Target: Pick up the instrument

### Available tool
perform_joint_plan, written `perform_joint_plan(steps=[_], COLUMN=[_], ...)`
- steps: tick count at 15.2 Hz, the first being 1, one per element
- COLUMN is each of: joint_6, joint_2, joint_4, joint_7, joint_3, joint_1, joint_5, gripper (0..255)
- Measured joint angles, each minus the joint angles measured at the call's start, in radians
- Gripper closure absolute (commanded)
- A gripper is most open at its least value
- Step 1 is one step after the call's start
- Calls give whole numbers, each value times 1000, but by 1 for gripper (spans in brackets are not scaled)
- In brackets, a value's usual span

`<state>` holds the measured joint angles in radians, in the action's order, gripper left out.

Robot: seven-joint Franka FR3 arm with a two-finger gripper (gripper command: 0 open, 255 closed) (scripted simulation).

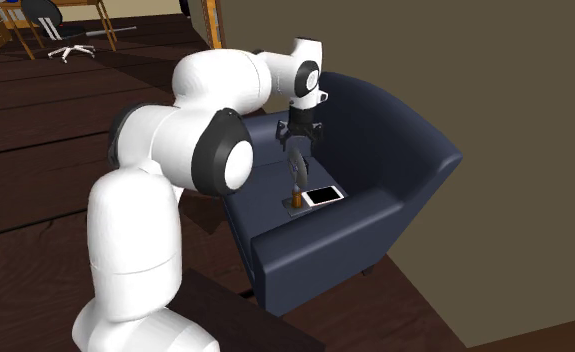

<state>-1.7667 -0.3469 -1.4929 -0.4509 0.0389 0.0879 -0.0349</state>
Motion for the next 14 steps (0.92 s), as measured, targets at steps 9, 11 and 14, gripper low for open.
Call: perform_joint_plan(steps=[9, 11, 14], joint_6=[-12, -38, -44], joint_2=[-172, -169, -172], joint_4=[159, 131, 128], joint_7=[-47, -47, -47], joint_3=[-18, -18, -19], joint_1=[3, 5, 4], joint_5=[-7, -7, -7], gripper=[0, 0, 255])
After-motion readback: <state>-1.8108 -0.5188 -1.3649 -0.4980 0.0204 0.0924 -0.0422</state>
